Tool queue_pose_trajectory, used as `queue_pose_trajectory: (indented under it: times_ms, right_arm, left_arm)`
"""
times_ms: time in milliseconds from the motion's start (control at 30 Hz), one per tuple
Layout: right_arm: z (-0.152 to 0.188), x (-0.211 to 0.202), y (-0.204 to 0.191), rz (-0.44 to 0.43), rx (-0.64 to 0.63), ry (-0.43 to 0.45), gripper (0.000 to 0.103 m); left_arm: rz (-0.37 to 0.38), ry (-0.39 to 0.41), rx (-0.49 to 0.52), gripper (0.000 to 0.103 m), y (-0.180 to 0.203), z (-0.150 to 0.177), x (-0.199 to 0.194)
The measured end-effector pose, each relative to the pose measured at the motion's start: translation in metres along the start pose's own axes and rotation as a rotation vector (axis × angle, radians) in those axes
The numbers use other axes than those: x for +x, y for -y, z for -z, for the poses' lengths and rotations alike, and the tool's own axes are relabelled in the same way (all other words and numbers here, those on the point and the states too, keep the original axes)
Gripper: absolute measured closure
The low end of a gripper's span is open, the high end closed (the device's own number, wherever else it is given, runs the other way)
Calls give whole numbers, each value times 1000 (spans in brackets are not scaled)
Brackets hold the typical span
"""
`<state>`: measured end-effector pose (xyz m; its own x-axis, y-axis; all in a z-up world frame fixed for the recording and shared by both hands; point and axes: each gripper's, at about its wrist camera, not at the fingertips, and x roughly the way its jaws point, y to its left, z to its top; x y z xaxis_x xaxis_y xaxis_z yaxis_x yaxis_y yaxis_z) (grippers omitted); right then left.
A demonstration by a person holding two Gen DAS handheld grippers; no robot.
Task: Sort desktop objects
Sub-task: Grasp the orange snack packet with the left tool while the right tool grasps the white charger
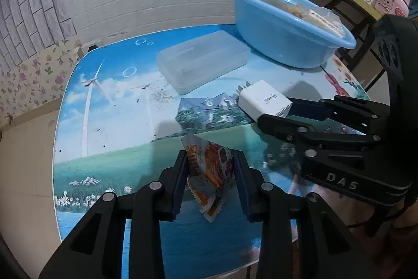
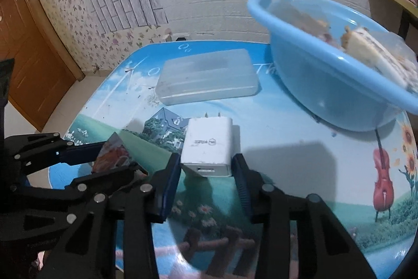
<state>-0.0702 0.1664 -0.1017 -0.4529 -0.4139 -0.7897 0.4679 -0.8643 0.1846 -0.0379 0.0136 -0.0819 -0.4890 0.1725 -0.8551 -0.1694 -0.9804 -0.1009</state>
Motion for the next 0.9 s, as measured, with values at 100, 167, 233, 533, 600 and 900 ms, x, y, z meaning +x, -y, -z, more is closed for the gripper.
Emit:
queue_pose_trajectory:
  times_ms: [100, 167, 233, 533, 600, 900]
  right_arm:
    - [6, -11, 10, 0, 16, 10, 63]
    - [9, -14, 14, 1, 19, 9, 63]
    - [14, -19, 19, 4, 20, 1, 63]
    - [38, -38, 39, 26, 34, -8, 63]
    - [42, -43, 45, 43, 43, 2, 63]
    - [51, -50, 62, 53, 71, -3, 63]
  left_arm:
    - [-4, 0, 13, 69, 6, -1, -1]
    - [-6, -4, 19, 69, 9, -2, -1]
    - [0, -8, 19, 69, 13, -3, -1]
    - [3, -22, 56, 69, 38, -5, 1]
    - [0, -28, 64, 69, 42, -6, 2]
    - [-22, -45, 76, 67, 48, -4, 9]
